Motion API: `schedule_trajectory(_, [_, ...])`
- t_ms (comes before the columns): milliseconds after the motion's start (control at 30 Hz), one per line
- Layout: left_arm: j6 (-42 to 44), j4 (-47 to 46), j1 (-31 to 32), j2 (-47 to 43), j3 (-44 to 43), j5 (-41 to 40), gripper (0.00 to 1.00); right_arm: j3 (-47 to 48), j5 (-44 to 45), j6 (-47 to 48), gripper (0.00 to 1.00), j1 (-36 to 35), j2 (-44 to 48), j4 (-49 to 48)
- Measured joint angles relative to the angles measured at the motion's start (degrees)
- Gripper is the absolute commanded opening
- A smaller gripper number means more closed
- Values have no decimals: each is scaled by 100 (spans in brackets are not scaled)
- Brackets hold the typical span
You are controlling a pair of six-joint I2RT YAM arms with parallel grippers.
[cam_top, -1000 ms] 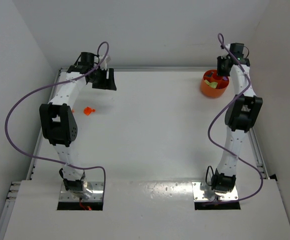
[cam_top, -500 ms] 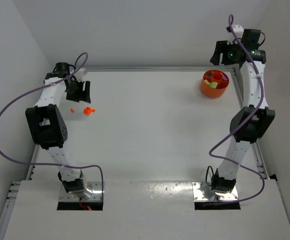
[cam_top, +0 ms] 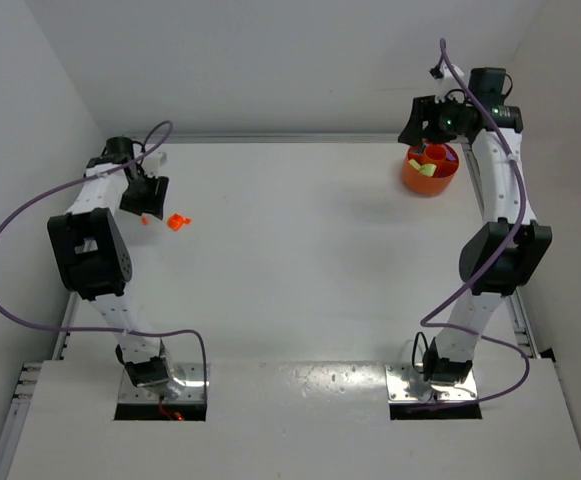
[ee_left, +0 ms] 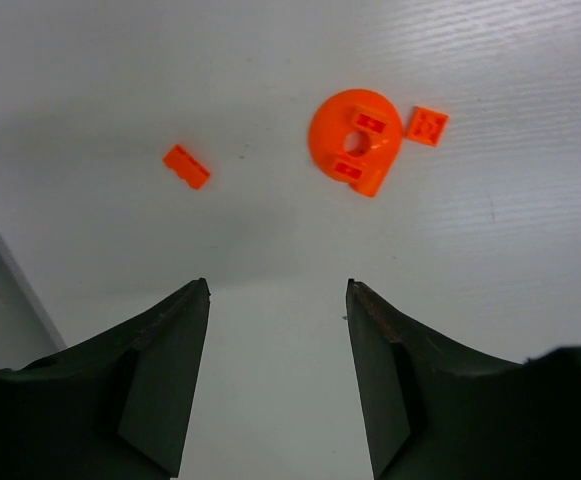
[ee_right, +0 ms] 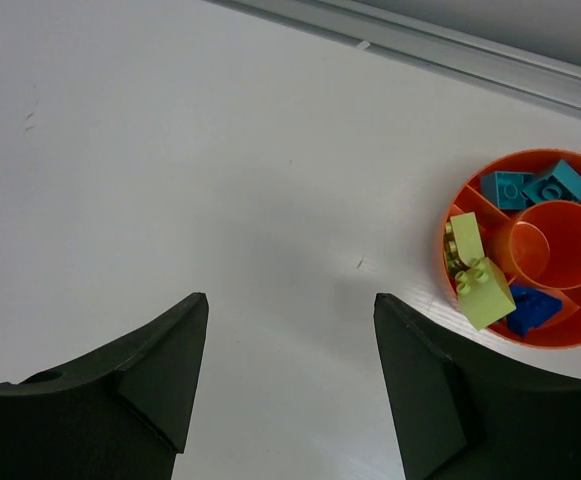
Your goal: Sort the legos into containers by color
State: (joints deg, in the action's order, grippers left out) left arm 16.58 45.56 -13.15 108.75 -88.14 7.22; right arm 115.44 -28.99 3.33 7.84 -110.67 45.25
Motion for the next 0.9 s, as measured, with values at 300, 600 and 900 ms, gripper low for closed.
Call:
schedule_trajectory(300, [-874,-297,-286,367,-109,-413,54,-15,-13,13,68,-133,0,-15])
schedule_trajectory(600, [-1784,-258,-295,1207,-553,-361,47,-50,72,15,68,-291,0,-15])
schedule_trajectory(900, [-2144,-267,-295,1414,-992,-691,44,-50,208,17,68,-352,0,-15])
